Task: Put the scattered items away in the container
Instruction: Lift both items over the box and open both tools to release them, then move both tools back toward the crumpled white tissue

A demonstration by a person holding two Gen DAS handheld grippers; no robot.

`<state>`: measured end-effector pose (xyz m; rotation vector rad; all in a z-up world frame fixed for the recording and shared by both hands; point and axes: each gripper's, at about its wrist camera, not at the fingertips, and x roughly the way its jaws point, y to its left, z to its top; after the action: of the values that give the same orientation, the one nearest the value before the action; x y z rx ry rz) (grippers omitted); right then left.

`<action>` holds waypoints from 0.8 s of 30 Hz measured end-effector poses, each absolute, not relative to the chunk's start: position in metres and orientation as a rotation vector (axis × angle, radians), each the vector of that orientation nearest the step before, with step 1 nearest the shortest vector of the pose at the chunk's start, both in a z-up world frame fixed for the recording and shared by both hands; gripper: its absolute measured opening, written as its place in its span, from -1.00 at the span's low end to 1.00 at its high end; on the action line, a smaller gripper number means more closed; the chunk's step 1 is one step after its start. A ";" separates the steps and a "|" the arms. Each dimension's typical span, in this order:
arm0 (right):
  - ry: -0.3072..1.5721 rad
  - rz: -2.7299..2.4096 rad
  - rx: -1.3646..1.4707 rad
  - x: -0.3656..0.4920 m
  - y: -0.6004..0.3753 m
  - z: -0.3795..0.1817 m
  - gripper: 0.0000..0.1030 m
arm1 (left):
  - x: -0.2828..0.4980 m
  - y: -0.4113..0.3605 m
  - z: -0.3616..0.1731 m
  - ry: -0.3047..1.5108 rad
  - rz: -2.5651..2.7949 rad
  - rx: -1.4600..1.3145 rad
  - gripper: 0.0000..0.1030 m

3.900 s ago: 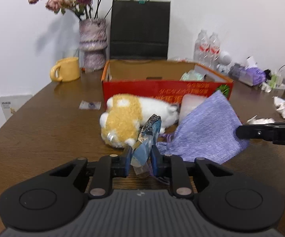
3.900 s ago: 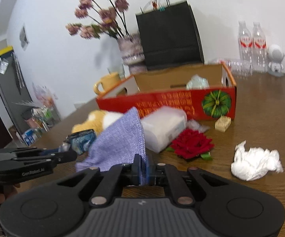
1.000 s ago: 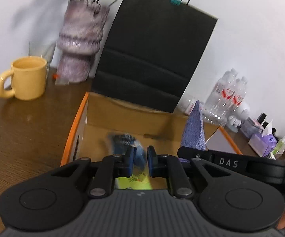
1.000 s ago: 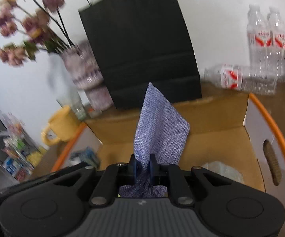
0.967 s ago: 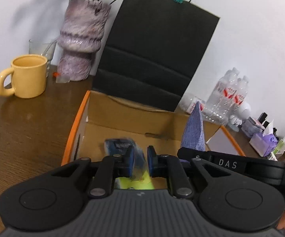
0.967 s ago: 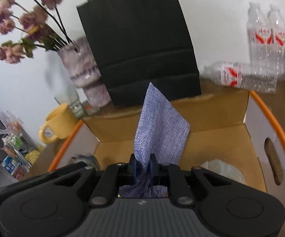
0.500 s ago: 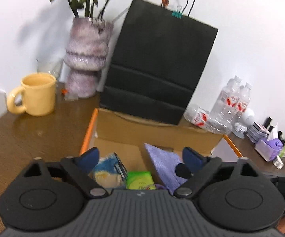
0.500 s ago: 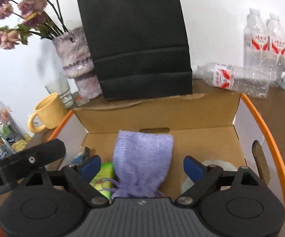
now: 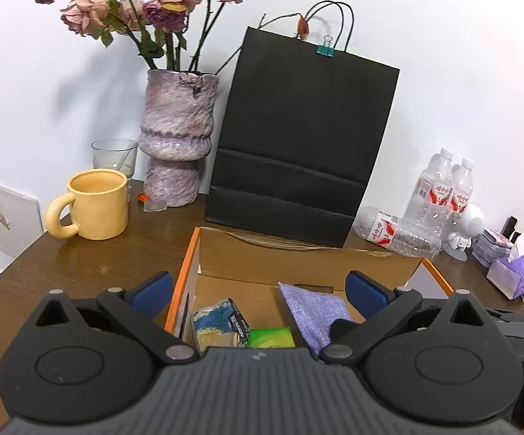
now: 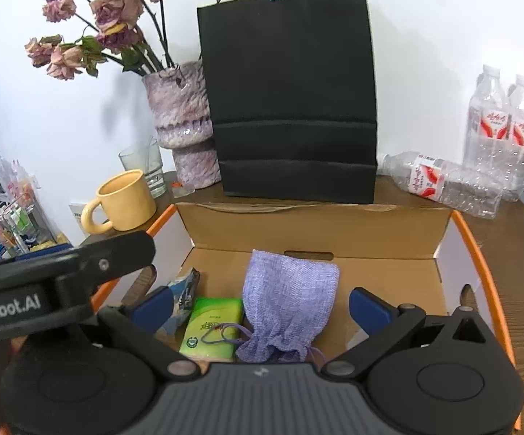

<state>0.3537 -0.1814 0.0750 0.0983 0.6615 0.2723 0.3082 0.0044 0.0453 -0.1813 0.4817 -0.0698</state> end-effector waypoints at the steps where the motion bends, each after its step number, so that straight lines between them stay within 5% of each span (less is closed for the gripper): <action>1: 0.662 0.269 0.105 0.351 -0.184 0.076 1.00 | 0.305 0.005 0.046 0.480 -0.064 -0.188 1.00; 24: 0.590 0.353 0.099 0.185 -0.267 0.099 1.00 | 0.141 0.005 0.044 0.495 -0.114 -0.134 1.00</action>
<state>0.1847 -0.2669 0.0992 0.0989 0.5904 0.3531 0.1410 0.0053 0.0441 -0.1339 0.4947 -0.1143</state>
